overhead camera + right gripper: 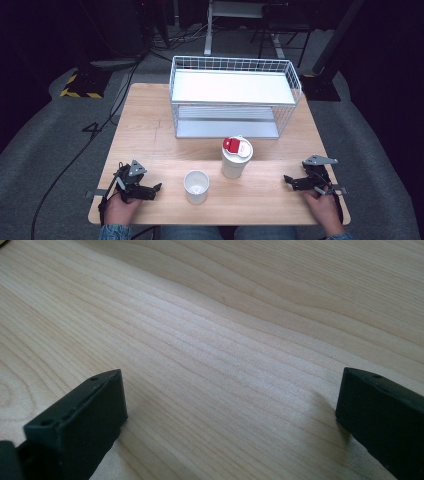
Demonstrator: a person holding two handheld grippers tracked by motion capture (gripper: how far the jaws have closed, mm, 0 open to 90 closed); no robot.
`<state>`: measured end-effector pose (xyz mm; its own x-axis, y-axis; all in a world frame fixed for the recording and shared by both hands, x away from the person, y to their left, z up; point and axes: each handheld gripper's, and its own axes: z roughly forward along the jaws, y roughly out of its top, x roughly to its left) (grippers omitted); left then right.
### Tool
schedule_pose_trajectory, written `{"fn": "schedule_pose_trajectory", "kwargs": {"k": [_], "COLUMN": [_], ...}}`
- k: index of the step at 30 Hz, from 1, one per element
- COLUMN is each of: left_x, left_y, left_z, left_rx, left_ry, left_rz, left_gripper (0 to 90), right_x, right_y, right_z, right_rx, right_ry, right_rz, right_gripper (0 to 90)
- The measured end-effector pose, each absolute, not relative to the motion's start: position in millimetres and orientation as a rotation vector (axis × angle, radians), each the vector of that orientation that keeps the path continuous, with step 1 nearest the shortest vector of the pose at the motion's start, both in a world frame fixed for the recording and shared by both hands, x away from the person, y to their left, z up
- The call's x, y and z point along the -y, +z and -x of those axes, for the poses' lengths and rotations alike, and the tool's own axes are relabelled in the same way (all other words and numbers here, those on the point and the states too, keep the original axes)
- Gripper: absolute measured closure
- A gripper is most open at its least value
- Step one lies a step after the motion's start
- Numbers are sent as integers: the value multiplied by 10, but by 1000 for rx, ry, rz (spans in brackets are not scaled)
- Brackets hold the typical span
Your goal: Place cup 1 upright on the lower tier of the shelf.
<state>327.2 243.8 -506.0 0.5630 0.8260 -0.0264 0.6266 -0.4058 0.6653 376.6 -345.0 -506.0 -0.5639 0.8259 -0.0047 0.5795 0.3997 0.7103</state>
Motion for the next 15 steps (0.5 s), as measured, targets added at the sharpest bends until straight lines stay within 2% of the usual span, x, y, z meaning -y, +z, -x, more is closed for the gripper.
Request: {"fn": "schedule_pose_trajectory", "kwargs": {"k": [10, 15], "left_x": [-2438, -2443], "left_y": [-5056, -5039], "left_z": [-3272, -3270], "left_rx": [-1165, -1236], "left_ry": [403, 407], "left_rz": [-2167, -2144], "left_gripper": [10, 0], "right_x": [3449, 3449], "right_y": [-5060, -5060], "right_z": [-3765, -3765], "right_rx": [-2304, -2305], "right_ry": [958, 958], "right_rz": [-1217, -1216], "right_gripper": [2, 2]}}
